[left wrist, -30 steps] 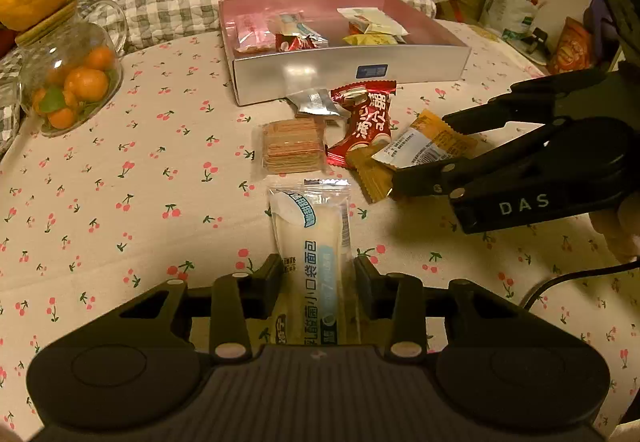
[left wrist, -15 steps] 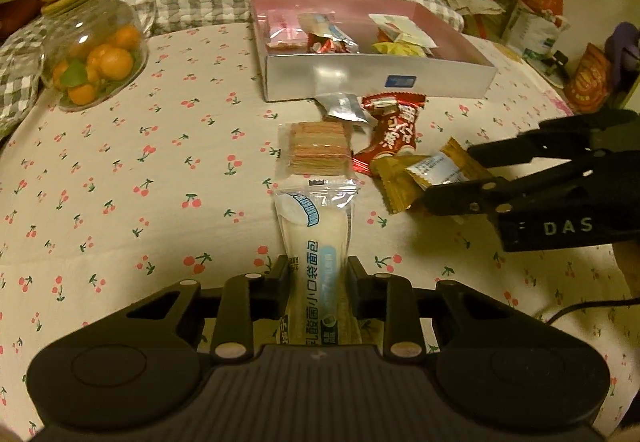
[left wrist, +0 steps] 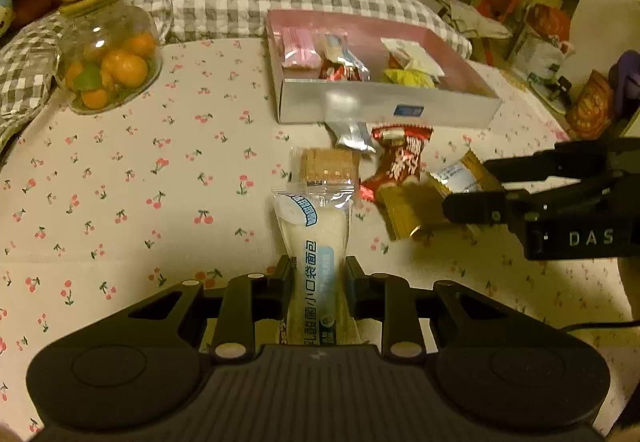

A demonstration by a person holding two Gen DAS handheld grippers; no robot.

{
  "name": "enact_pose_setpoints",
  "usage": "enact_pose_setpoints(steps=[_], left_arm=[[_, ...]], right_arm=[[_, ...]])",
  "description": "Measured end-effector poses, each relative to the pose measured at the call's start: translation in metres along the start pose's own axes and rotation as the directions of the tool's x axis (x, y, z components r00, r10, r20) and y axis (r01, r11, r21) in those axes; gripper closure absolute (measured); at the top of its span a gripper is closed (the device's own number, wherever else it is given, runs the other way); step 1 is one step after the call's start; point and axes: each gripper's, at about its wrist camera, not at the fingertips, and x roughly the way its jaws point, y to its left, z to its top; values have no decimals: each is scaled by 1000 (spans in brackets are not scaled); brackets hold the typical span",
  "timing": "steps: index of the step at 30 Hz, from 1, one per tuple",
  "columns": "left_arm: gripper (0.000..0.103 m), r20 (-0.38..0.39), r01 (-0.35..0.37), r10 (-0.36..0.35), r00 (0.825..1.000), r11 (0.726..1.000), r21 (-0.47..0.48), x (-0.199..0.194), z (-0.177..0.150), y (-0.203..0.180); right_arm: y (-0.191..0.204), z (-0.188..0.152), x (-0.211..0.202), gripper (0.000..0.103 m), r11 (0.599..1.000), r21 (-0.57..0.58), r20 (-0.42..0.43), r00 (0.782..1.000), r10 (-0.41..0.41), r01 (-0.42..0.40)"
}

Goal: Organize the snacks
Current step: 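Carry both held packs over to the pink box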

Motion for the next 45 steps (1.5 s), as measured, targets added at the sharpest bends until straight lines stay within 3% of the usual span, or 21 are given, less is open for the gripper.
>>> enact_pose_setpoints(steps=[16, 28, 45], left_arm=[[80, 71, 23, -20, 997, 999, -40, -13, 28, -8], [80, 109, 33, -31, 994, 999, -17, -8, 55, -28], [80, 150, 75, -73, 986, 997, -8, 35, 114, -47]], right_arm=[[-14, 13, -18, 44, 998, 67, 49, 999, -14, 11], [-33, 31, -22, 44, 992, 119, 64, 997, -44, 36], [-95, 72, -5, 44, 975, 212, 118, 988, -98, 71]])
